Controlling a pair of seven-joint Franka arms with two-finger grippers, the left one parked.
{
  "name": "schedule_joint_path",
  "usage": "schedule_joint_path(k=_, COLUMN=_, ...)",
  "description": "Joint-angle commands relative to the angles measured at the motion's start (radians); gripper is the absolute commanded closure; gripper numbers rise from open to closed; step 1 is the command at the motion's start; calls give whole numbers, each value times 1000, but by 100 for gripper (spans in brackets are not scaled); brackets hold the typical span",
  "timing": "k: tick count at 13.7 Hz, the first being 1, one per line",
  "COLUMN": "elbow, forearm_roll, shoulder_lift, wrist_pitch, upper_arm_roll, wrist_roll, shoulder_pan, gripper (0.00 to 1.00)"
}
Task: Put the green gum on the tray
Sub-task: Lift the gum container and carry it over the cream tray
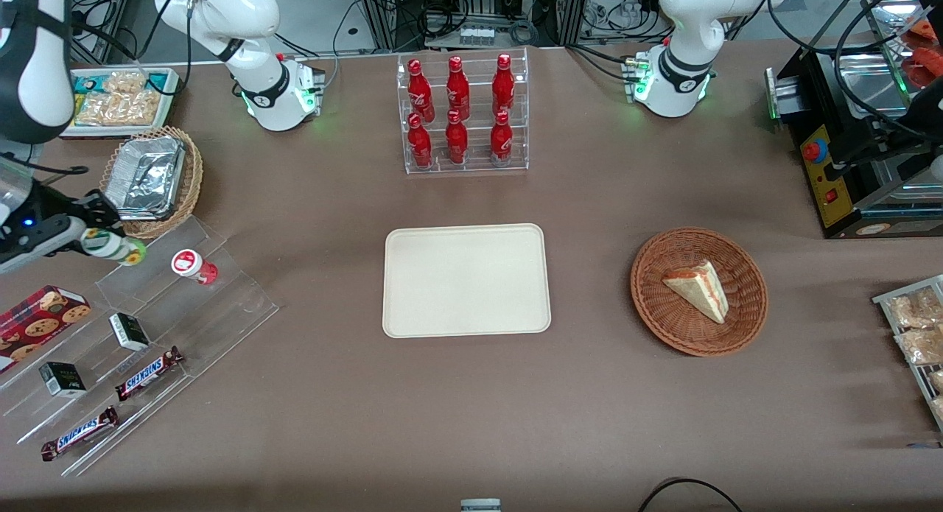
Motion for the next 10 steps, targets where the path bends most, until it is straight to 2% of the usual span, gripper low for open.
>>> schedule_joint_path(k=1, elbow=57, forearm_roll=6, shoulder_lift=17, wrist_pitch=-72, upper_arm_roll=-4, wrist_roll=132, shoulder_pan=90, gripper=100)
schedule_joint_path(k=6, elbow=87, forearm_roll=33, shoulder_lift=28, wrist_pitch=-99, upper_arm_roll=-4, wrist_roll=578, shoulder_pan=375, gripper=100)
schedule_joint_path(k=8, elbow=132, forearm_roll=33, shoulder_lift=79, wrist_pitch=-94, upper_arm_roll=-6, wrist_roll=779, shoulder_pan=500, gripper=100)
schedule_joint_path(k=10, elbow=187, forearm_roll=36, shoulder_lift=151, wrist_pitch=-89, upper_arm_roll=-4, wrist_roll=934, shoulder_pan=579, gripper=100)
